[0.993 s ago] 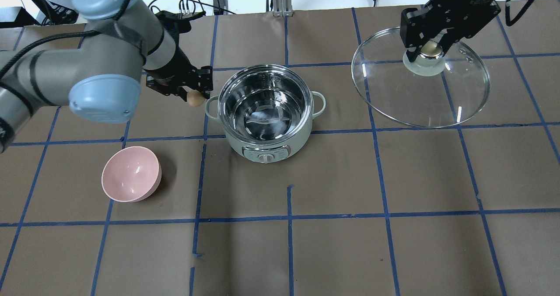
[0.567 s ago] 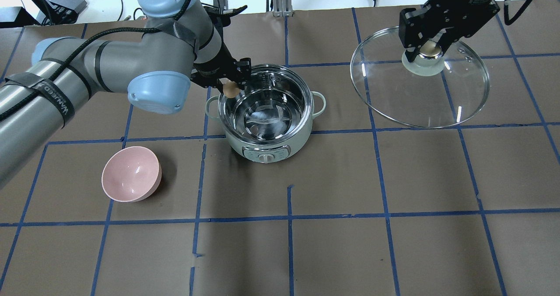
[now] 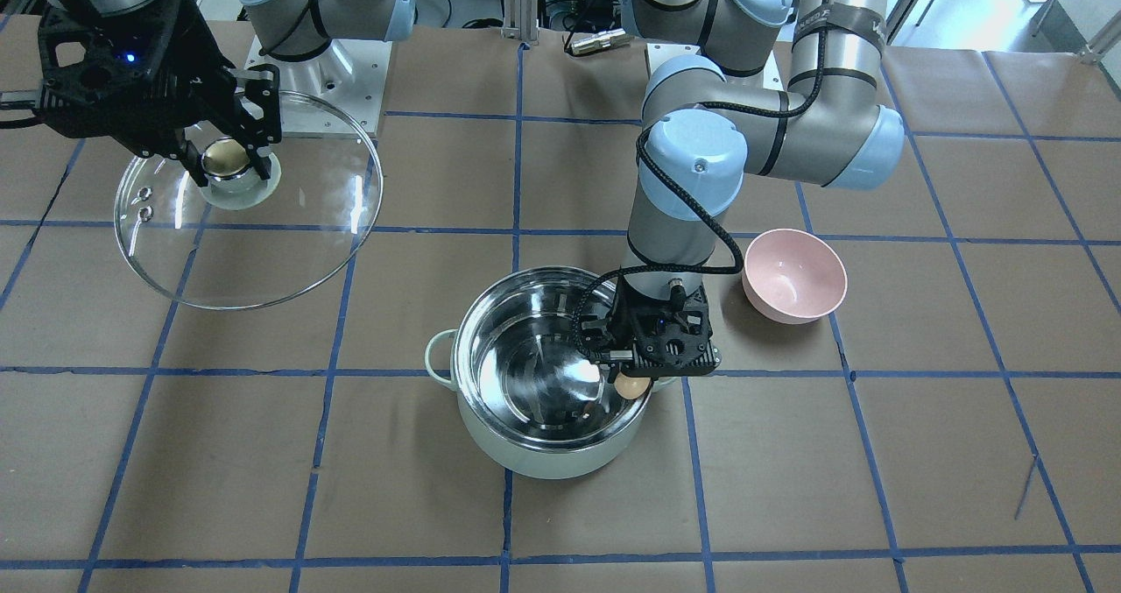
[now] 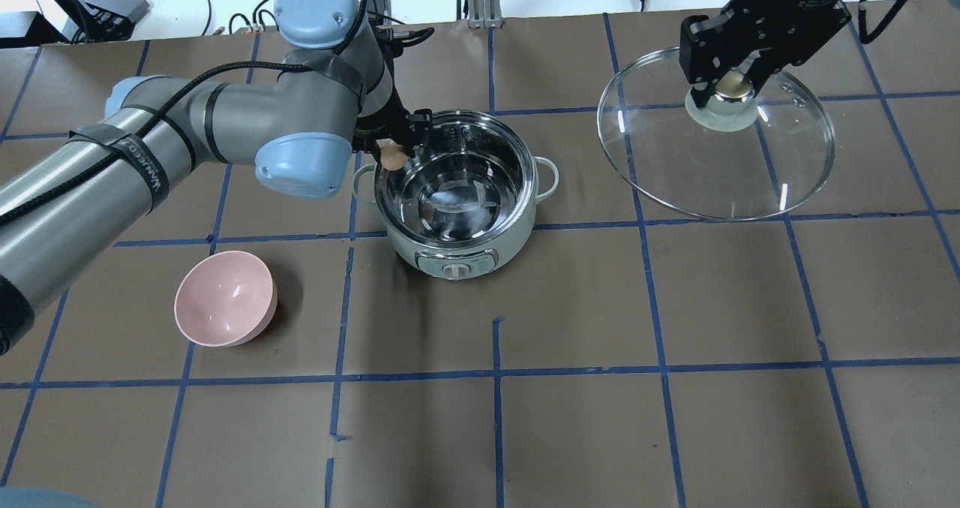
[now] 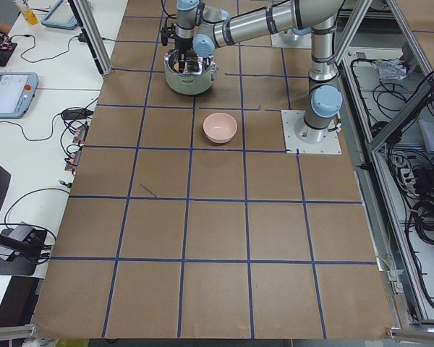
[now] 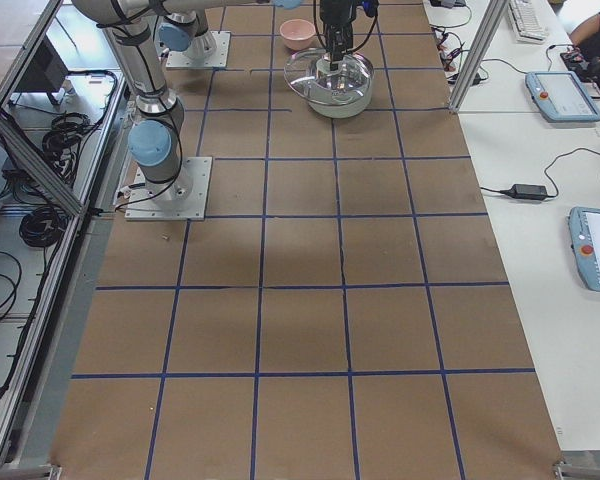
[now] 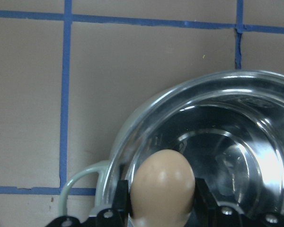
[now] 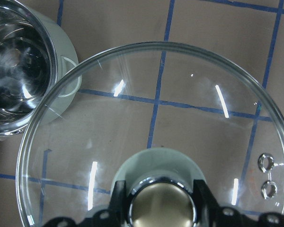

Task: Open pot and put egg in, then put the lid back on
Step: 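Carry the egg over the open pot with the left gripper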

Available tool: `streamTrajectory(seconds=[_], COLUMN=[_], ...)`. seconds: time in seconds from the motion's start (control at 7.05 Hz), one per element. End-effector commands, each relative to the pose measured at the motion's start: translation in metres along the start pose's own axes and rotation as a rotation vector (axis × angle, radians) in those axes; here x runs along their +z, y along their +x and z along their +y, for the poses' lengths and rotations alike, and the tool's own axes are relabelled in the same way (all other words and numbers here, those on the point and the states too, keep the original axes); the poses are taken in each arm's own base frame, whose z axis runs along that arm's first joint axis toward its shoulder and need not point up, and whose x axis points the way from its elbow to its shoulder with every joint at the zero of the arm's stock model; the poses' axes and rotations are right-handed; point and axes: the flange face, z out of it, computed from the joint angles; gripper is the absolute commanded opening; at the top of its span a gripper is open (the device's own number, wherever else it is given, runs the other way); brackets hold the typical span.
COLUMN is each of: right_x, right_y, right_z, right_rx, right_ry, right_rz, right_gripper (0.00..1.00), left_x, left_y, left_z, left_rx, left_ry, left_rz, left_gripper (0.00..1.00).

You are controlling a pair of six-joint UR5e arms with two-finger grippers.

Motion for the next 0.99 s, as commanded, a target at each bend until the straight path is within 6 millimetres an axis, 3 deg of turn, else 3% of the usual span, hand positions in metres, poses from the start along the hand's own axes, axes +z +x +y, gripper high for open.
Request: streamTrajectory(seconds=[0.0,0.14,0.43,0.71,0.85], right_x=[0.001,-0.001,-0.003,0.002,0.007], right_y=[0.0,-0.002,-0.03,-0.032,-0.03], right_z=[-0.001,-0.004,-0.024,-0.028,-0.032], right_rx=[-0.001,-0.005,-0.048,-0.053,-0.051], right_ry=[-0.001,0.02,0.062,0.054,0.046], right_rz=[-0.001,0.001,0.007,0.003,0.0], right_gripper=[0.05,0.05,0.06,0.07,0.07], left_x=[0.009,0.005,0.021,0.027,0.031], left_y=[0.022,0.035,0.036,0.038,0.036], left_z=[0.011,0.016,0.02,0.025,0.028], left_rx=[0.02,0.046,0.029,0.04,0.049], left_ry=[0.002,0.013,0.004,0.003,-0.003], left_rz=[-0.049,-0.056,-0.121,-0.165,-0.178], left_gripper=[0.05,0.05,0.05,0.07,0.66])
